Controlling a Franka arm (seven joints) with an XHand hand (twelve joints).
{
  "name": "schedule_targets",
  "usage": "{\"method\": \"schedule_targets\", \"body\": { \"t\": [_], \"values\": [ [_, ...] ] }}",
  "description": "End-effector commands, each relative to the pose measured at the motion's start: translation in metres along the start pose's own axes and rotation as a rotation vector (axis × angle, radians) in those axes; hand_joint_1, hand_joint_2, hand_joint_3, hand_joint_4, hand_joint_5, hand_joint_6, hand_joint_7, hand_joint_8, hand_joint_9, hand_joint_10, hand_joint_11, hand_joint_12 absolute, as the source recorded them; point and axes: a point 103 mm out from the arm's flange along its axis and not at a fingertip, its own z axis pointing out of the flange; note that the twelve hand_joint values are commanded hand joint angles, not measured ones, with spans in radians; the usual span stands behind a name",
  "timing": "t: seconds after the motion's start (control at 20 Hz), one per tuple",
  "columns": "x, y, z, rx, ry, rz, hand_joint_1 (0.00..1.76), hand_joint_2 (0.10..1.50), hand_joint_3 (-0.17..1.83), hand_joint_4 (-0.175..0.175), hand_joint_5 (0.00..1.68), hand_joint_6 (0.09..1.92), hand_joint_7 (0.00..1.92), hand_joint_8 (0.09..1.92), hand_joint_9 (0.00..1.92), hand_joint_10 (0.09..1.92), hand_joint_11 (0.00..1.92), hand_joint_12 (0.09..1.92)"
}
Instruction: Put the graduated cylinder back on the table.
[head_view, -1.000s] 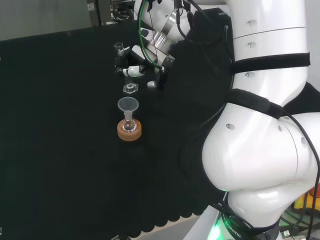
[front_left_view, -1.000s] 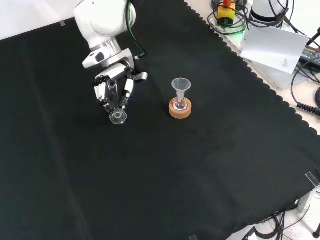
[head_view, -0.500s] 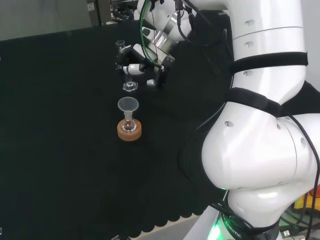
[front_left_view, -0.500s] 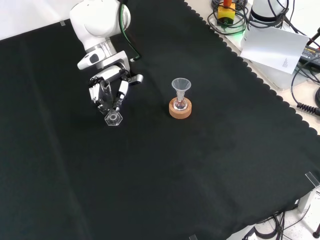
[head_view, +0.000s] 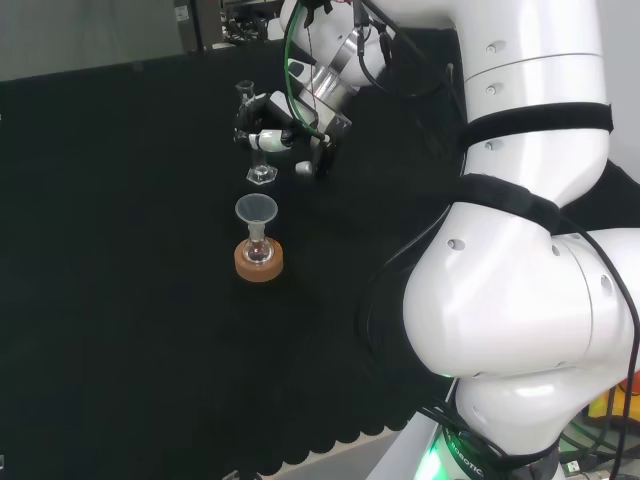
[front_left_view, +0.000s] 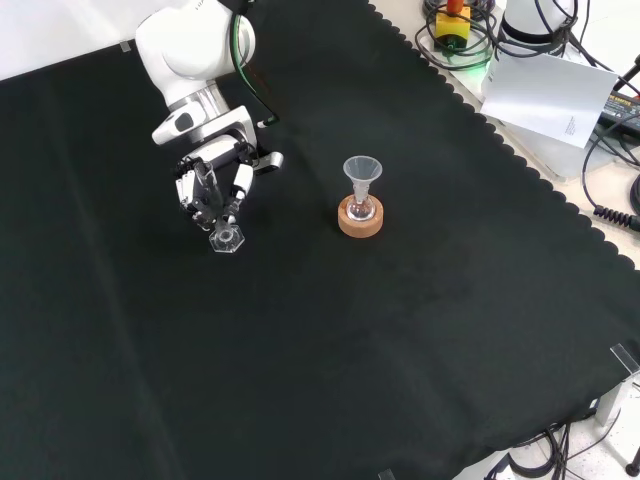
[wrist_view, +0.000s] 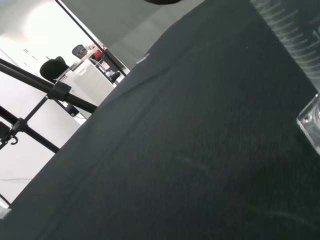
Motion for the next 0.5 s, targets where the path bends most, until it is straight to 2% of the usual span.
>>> {"method": "schedule_targets", "body": {
  "t": [0.05,0.15,0.2,0.3,0.5],
  "values": [
    [-0.0057,-0.0058,-0.0007,0.027,0.057,-0.01,1.14,1.14,0.0,-0.152,0.92,1.08,0.93,0.61,1.31,0.09,1.09,0.88],
    [-0.0067,-0.0079,-0.0015,0.03,0.068,-0.008,1.14,1.11,-0.03,-0.091,0.87,0.85,0.88,0.58,1.26,0.09,1.01,0.94],
    [-0.0071,-0.0091,-0.0019,0.031,0.072,-0.004,1.14,1.1,-0.05,-0.074,0.87,0.75,0.87,0.57,1.25,0.09,0.98,0.96],
    [-0.0081,-0.0112,-0.0032,0.034,0.074,0.003,1.12,1.12,-0.13,-0.06,0.86,0.64,0.84,0.56,1.22,0.09,0.94,0.98],
    [-0.0081,-0.013,-0.0066,0.066,0.085,0.022,1.05,1.1,-0.17,-0.057,0.74,0.59,0.76,0.56,1.14,0.09,0.83,1.06]
  ]
}}
